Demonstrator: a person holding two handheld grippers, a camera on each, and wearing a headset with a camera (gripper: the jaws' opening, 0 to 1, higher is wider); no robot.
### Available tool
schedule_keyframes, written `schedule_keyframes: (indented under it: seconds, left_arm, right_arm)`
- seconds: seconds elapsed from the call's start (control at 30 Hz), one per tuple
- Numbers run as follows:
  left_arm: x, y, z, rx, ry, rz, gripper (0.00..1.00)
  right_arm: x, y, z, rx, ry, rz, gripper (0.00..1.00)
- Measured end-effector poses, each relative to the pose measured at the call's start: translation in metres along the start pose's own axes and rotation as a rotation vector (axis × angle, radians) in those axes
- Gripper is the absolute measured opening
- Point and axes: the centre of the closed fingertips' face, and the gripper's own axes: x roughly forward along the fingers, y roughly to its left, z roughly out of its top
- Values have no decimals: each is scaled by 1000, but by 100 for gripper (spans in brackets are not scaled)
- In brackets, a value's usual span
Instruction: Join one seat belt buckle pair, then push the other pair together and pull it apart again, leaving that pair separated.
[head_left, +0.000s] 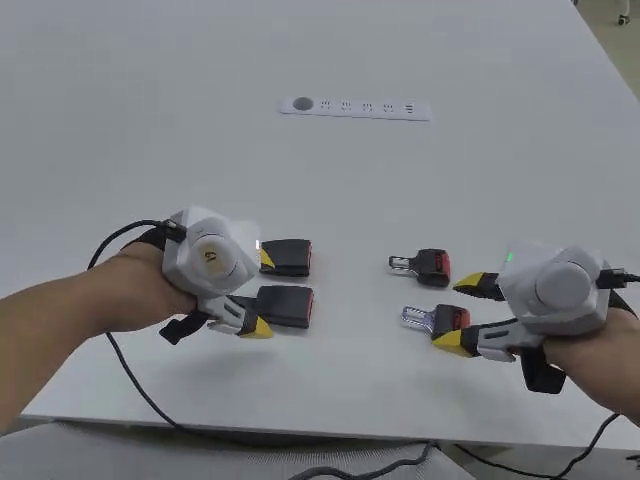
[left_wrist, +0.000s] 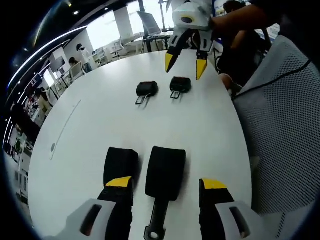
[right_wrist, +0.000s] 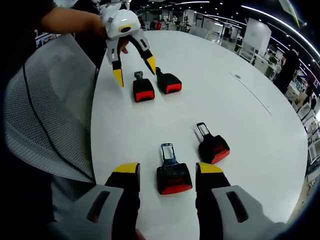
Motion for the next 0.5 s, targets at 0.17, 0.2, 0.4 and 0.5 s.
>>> schedule_keyframes:
  seconds: [0.17, 0.2, 0.4, 0.5]
  left_arm:
    - [6, 4, -2, -11, 21, -13, 46]
    - [8, 5, -2, -11, 22, -16, 45]
    - [13, 3, -1, 13, 48, -33, 43]
    - [17, 6, -4, 20, 54, -40, 42]
  right_arm:
    - [4, -1, -5, -31, 27, 25, 36]
    - [6, -2, -6, -32, 31, 29, 36]
    - [11, -9, -16, -58, 71, 42, 35]
    - [15, -13, -23, -62, 91, 52, 34]
